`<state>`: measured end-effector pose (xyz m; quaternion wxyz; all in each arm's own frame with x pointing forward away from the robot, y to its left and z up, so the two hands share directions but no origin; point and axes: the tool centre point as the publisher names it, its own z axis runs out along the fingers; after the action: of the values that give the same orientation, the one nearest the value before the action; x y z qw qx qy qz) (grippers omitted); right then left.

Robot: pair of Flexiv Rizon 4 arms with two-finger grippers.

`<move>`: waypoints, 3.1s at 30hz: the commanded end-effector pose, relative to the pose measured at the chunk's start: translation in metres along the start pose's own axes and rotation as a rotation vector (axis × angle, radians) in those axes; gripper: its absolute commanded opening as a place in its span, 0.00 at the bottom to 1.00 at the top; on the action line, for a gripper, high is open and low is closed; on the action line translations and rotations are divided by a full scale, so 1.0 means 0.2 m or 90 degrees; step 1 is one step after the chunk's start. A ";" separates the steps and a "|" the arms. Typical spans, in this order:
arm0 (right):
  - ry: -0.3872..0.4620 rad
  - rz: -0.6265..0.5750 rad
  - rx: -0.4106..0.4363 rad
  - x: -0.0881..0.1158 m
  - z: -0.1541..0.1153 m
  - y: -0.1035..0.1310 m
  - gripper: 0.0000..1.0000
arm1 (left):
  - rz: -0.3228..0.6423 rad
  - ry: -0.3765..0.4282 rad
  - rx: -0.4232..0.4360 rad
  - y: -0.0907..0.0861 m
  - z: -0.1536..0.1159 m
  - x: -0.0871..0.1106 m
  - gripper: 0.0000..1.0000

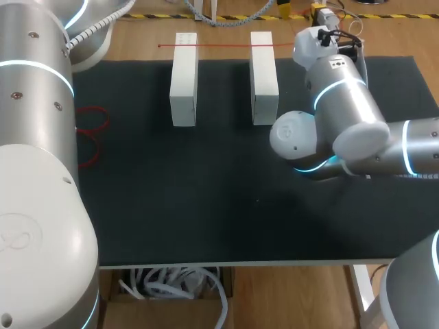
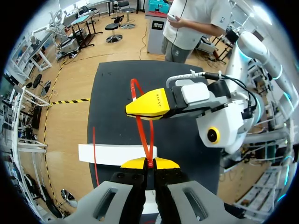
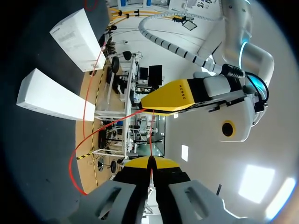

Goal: Grab the tape and strap the tape.

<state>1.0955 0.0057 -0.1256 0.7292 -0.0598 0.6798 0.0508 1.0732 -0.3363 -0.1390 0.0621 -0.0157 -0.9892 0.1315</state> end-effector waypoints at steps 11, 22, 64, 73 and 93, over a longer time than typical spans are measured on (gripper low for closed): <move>0.018 0.002 -0.004 -0.03 -0.02 -0.02 0.00 | -0.002 0.003 -0.004 -0.01 -0.01 -0.01 0.00; 0.044 -0.002 0.003 -0.05 -0.05 -0.03 0.00 | -0.002 0.003 -0.004 -0.01 -0.01 -0.01 0.00; 0.124 -0.066 0.031 -0.03 -0.05 -0.03 0.00 | -0.002 0.003 -0.004 -0.01 -0.01 -0.01 0.00; 0.115 -0.072 0.028 -0.03 -0.04 -0.01 0.00 | -0.002 0.003 -0.004 -0.01 -0.01 -0.01 0.00; 0.116 -0.078 0.027 -0.02 -0.02 0.01 0.00 | -0.002 0.003 -0.004 -0.01 -0.01 -0.01 0.00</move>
<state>1.0900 0.0046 -0.1243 0.6700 -0.0897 0.7368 -0.0112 1.0732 -0.3363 -0.1390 0.0620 -0.0157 -0.9892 0.1317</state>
